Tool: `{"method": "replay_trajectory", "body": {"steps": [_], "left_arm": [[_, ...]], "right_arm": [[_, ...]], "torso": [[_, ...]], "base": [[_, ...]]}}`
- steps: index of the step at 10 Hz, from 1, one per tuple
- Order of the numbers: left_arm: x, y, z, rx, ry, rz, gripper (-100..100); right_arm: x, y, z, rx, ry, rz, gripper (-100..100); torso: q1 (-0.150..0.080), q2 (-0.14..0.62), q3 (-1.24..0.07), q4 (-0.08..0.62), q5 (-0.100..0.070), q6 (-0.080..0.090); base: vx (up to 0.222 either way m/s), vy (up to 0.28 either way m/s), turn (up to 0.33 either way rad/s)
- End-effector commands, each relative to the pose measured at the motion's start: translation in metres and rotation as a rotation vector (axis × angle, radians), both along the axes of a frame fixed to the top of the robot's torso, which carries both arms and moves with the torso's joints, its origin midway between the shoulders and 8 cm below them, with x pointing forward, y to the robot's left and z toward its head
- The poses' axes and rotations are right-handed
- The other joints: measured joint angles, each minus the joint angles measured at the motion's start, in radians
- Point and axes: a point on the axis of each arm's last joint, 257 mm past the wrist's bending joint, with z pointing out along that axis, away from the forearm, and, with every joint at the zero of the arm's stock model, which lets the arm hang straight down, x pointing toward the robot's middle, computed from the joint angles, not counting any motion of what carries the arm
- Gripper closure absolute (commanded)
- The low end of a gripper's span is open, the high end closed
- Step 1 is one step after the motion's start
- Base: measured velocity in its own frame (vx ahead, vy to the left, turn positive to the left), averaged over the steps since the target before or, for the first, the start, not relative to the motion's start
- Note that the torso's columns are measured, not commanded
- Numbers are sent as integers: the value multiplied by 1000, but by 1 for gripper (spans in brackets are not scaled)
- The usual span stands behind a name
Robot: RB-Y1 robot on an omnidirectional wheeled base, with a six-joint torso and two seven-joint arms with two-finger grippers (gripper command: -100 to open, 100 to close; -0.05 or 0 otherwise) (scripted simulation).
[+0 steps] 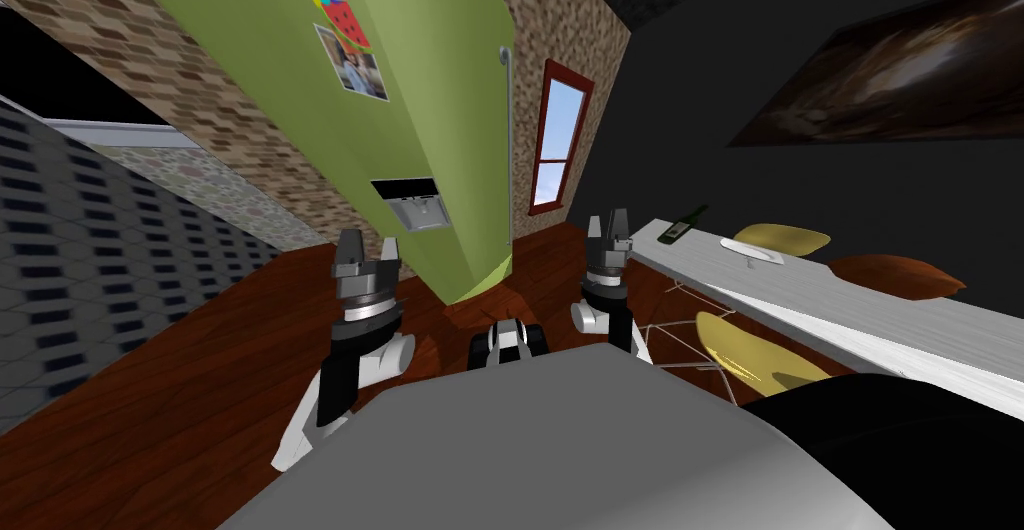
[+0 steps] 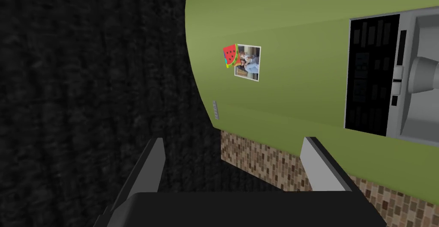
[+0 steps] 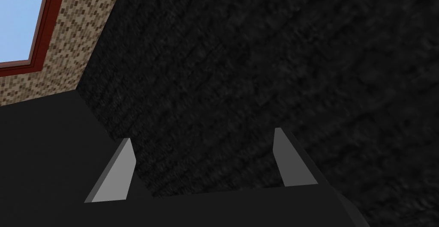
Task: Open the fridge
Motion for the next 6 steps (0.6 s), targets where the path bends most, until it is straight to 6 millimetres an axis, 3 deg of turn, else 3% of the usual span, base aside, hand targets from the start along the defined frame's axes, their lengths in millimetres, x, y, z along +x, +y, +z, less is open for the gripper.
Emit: {"method": "replay_trajectory", "body": {"steps": [1,6], "left_arm": [[19,-5,-11,25,61,-52,-100],[43,-10,-24,74,148,-116,-100]], "right_arm": [[0,0,0,0,0,0,0],[0,0,0,0,0,0,0]], "torso": [[1,1,0,0,0,0],[1,1,0,1,0,0]], "base": [[59,-64,-52],[59,-47,-35]]}}
